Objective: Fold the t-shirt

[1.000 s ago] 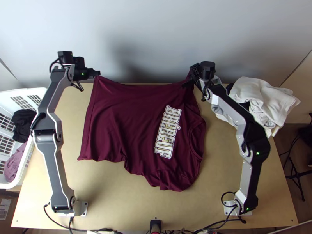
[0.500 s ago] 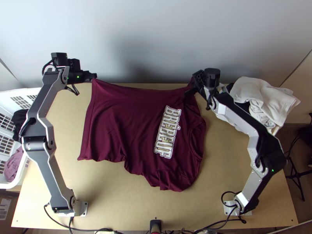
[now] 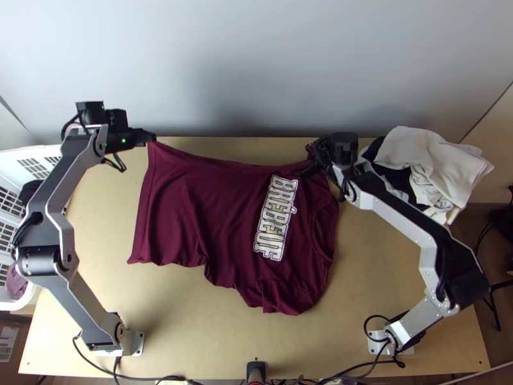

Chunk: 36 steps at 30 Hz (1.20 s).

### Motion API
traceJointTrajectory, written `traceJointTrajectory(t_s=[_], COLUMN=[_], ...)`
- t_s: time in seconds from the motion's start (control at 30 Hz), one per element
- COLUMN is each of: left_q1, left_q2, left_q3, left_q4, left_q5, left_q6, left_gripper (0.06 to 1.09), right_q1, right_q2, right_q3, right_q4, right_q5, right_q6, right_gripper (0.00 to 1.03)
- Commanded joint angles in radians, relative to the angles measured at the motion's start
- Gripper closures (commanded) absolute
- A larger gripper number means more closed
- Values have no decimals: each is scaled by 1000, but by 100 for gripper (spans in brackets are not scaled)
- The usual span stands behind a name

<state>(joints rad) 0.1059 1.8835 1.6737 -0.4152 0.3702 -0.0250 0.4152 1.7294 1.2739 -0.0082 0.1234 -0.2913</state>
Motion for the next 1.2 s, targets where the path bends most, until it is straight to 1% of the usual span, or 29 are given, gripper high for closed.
traceJointTrajectory(t_s=[0.0, 0.23, 0.5, 0.77, 1.17], left_q1=[0, 3, 6, 6, -3], left_q2=[-95, -175, -271, -328, -371], left_q3=[-134, -239, -381, -451, -528], left_q4=[42, 50, 61, 61, 76], left_q5=[-1, -4, -8, -24, -56], left_q6=[5, 5, 13, 11, 10], left_gripper=[105, 105, 105, 105, 105], right_q1=[46, 99, 112, 160, 240], right_q2=[-94, -200, -303, -392, -491], right_q3=[-128, -266, -363, -450, -542], right_q4=[1, 2, -10, -42, -116], right_q5=[-1, 1, -1, -8, -21], right_q6=[14, 12, 17, 53, 69], right_gripper=[100, 100, 100, 100, 100])
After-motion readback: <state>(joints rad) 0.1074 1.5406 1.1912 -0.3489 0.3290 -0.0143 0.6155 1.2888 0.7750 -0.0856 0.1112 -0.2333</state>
